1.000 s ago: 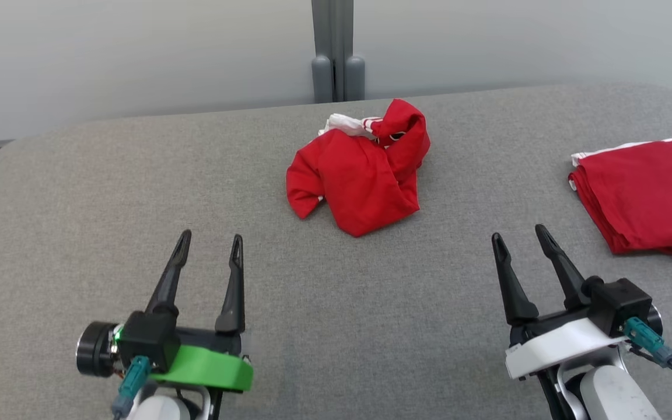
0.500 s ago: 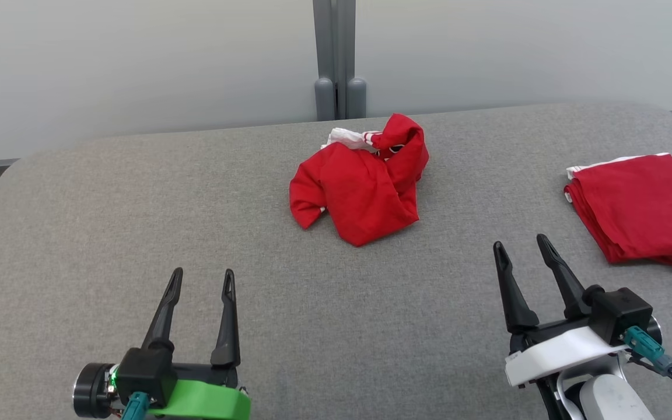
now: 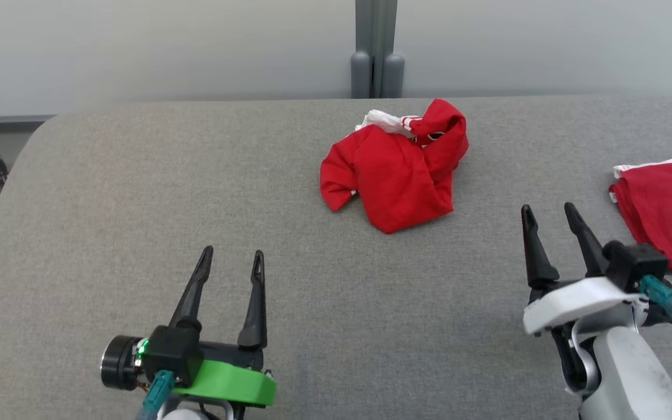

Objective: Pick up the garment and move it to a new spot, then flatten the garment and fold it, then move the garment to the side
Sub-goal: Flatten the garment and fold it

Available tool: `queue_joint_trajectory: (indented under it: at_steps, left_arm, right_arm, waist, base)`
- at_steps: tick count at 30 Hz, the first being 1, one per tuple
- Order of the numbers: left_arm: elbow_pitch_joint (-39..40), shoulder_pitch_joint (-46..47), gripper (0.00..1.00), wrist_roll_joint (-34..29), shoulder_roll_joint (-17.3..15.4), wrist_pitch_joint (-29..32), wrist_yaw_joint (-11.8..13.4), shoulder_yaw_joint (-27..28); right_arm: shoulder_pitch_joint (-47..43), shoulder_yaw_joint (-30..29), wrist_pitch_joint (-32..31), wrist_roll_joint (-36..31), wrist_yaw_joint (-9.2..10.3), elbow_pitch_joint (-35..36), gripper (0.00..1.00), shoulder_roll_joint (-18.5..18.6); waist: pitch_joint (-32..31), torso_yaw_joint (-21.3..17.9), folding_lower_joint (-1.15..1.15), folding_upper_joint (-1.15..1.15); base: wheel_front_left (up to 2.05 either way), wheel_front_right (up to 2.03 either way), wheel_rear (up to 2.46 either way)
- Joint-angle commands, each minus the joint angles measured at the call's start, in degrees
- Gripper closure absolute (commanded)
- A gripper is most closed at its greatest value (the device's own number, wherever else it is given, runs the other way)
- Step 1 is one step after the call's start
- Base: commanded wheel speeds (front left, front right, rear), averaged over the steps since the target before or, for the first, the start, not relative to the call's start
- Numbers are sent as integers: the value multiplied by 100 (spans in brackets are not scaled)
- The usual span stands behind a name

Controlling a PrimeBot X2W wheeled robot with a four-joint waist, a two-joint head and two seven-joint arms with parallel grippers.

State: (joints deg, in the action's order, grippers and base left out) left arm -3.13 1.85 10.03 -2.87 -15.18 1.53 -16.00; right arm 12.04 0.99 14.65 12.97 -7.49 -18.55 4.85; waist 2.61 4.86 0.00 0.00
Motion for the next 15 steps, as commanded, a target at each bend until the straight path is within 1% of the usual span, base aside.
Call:
queue_joint_trajectory:
  at_steps: [1,4,8,15]
  left_arm:
    - [-28,114,0,3,-8,8,23,-43]
    - [-42,279,0,54,-11,8,87,-139]
    - [-50,424,0,122,-10,8,146,-292]
    - [-63,562,0,227,-10,7,282,-506]
  right_arm:
    - [223,-32,-28,27,0,-173,0,53]
    - [718,-152,-135,156,0,-753,0,111]
    - [1252,-205,-257,252,0,-1459,0,287]
    - [1873,11,-326,491,0,-2498,0,597]
  waist:
    - [383,373,0,0]
    - [613,602,0,0]
    - [851,900,0,0]
    - [1039,1314,0,0]
  base:
    - [0,0,0]
    - [0,0,0]
    - [0,0,0]
    - [0,0,0]
